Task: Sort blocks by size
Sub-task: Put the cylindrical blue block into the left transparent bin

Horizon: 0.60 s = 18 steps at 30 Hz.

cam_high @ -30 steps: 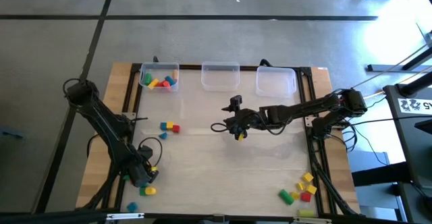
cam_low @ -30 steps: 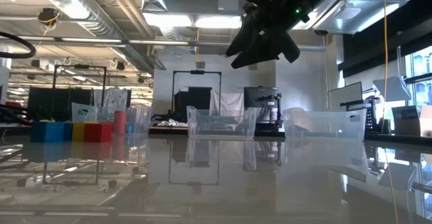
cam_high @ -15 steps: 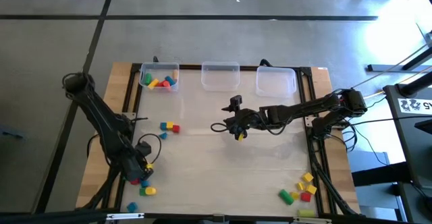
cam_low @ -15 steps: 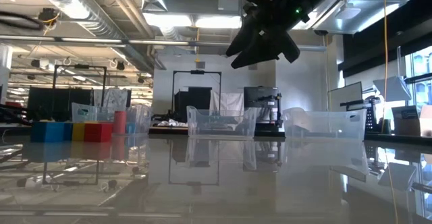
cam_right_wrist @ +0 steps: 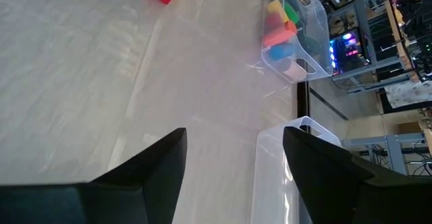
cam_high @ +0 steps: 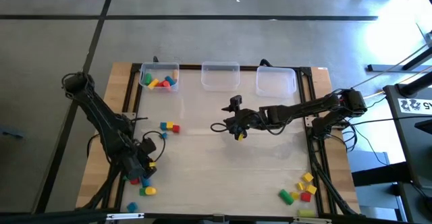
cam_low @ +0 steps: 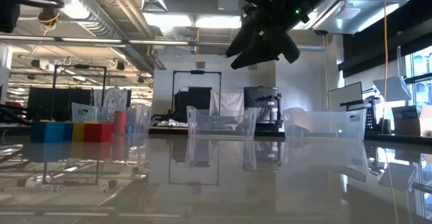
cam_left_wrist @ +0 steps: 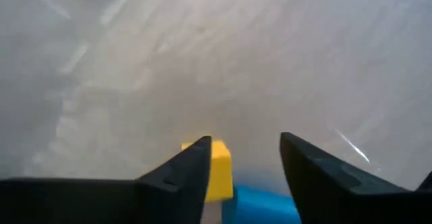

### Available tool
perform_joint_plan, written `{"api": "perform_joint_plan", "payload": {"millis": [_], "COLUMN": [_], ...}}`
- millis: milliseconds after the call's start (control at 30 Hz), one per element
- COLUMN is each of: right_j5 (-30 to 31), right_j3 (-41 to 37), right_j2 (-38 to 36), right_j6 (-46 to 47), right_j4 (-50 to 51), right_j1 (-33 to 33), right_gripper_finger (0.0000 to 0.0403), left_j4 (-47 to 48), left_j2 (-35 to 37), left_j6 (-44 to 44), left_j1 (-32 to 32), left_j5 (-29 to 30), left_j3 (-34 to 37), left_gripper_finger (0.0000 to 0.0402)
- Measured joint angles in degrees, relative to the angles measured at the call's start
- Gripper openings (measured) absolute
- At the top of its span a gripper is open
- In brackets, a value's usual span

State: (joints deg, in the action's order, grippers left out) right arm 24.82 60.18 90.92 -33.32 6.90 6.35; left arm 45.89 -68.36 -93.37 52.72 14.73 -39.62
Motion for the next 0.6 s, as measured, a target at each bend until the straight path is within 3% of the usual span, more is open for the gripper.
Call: {"api": "perform_joint_plan", "payload": {"millis": [133, 300, 433, 500, 600], "right_j5": [0.0, 0.0, 0.0, 0.0, 0.0], "right_j3": [0.0, 0.0, 0.0, 0.0, 0.0], "right_j2": [0.0, 0.0, 0.1, 0.1, 0.1], "right_j6": [0.0, 0.0, 0.0, 0.0, 0.0], "right_j4": [0.0, -0.3, -0.3, -0.2, -0.3], "right_j1": [0.0, 0.0, 0.0, 0.0, 0.0], "right_gripper_finger": [0.025, 0.025, 0.025, 0.025, 0.025], "left_j4": [-0.1, -1.3, -5.5, -8.9, -16.1], "left_j2": [0.0, 0.0, 0.0, 0.0, 0.0], "left_j6": [6.0, 18.0, 29.9, 37.1, 49.8], "left_j1": [-1.6, -3.3, -5.7, -7.3, -9.1], "left_j5": [6.7, 24.8, 35.7, 37.9, 36.4], "left_j3": [0.0, 0.0, 0.0, 0.0, 0.0], "left_gripper_finger": [0.0226, 0.0238, 0.0236, 0.0236, 0.0236]}}
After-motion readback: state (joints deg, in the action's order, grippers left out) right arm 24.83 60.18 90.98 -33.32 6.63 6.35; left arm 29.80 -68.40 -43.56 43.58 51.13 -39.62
